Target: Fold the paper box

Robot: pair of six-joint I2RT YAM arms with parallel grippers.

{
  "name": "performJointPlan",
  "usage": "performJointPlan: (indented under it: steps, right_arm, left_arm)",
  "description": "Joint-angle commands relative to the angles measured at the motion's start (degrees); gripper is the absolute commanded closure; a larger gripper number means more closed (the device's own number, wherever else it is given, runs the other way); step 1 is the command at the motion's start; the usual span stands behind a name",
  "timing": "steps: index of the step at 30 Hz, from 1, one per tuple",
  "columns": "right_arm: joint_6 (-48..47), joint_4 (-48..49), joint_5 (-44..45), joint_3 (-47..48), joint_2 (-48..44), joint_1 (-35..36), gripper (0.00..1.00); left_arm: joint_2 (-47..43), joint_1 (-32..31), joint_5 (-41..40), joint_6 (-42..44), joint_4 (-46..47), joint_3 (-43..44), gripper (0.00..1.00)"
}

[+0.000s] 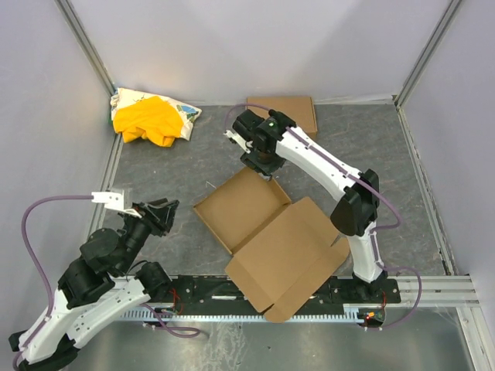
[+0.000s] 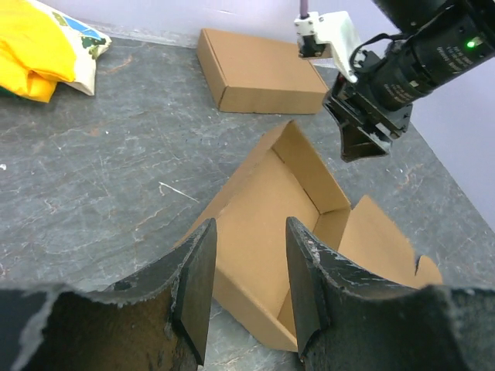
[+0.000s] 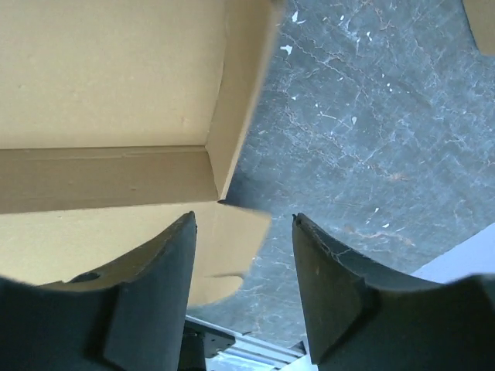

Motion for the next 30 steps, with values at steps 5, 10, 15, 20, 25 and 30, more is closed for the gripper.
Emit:
performJointPlan:
  steps: [5,10,15,20,25,30]
  right_arm:
    - [5.55,6.95,3.22,-2.1,-11.59,-0.04,0.01]
    - [28.62,31.9,-6.96,-22.57,-22.5,-0.04,0.01]
    - [48.0,61.35,-14.11,-38.76,-22.8,2.77,0.01]
    - [33.64,57.84,-2.75,-30.43,-15.59,12.99,0.0]
    - [22.51,53.2,-10.53,-32.33,-14.39,17.49,0.11]
    - [18.58,49.64,-13.05,-33.3,-12.22,20.18,0.26]
  left_arm:
    - [-6.96,-0.36,-4.88,2.12,0.73,-2.88,0.52]
    - [-9.63,-0.34,-5.14,0.72,-0.27,-4.08,0.52]
    - [-9.74,-0.34,-5.44,0.17,-0.51,-4.26,0.52]
    - [-9.84,-0.34,-5.79,-0.23,-0.76,-4.3,0.52]
    - [-10.78,-0.34,-7.0,-0.8,-1.25,-4.35,0.52]
    - [-11.13,-0.25,-7.72,-1.12,-1.56,-4.35,0.52]
